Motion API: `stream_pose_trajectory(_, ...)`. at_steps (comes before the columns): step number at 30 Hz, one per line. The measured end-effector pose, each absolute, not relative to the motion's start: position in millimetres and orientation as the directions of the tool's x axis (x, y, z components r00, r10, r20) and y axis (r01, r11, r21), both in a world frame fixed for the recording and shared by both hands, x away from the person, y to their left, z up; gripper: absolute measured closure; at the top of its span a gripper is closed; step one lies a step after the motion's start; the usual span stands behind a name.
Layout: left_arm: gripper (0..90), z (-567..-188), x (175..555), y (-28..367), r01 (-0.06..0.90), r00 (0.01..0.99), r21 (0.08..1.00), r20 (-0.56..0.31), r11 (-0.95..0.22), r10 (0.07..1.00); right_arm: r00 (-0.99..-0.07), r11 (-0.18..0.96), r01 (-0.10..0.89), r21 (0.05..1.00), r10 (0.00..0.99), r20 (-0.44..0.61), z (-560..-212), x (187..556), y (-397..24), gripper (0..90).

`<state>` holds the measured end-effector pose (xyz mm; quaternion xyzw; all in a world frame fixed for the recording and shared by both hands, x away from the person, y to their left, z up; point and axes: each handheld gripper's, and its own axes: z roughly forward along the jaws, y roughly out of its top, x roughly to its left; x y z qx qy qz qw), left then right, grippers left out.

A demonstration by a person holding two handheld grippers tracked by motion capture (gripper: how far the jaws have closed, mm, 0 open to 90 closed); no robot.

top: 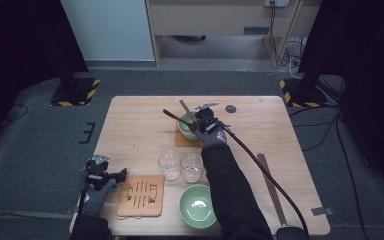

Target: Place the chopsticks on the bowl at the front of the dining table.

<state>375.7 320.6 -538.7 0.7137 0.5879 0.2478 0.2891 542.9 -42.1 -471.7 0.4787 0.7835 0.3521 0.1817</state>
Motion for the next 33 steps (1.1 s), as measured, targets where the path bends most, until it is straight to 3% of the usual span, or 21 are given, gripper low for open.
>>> stream_pose_trajectory(13,0.0,-538.7,375.7,320.6,0.696,0.186,0.704,0.014,-0.141,0.982,-0.447,0.268,0.63,0.729,0.893,0.058,-472.2,540.5,-43.9,77.9)
stream_pose_trajectory(19,0.0,-538.7,375.8,320.5,0.696,0.186,0.704,0.014,-0.141,0.982,-0.446,0.232,0.627,0.744,0.89,0.098,-471.1,538.3,-50.8,67.2)
stream_pose_trajectory(33,0.0,-538.7,376.0,320.3,0.696,0.186,0.704,0.014,-0.142,0.982,-0.453,0.202,0.537,0.819,0.888,0.077,-442.7,520.0,-85.4,43.1)
